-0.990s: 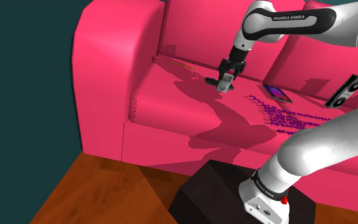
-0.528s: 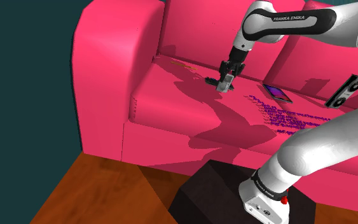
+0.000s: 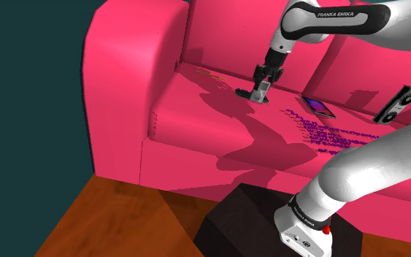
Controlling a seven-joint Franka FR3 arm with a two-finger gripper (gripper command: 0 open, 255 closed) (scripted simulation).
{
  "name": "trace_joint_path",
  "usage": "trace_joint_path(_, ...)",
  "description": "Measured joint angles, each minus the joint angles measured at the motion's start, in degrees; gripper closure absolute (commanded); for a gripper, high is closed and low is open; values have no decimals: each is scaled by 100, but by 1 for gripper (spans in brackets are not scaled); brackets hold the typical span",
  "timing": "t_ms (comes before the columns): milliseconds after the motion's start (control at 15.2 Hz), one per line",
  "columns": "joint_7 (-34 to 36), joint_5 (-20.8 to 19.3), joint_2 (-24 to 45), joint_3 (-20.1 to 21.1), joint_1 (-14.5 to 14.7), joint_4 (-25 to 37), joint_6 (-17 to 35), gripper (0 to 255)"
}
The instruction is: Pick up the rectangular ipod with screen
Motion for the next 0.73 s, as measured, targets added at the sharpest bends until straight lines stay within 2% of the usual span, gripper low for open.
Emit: trace_joint_path(726, -23, 24, 36, 25, 14, 846, -811, 255)
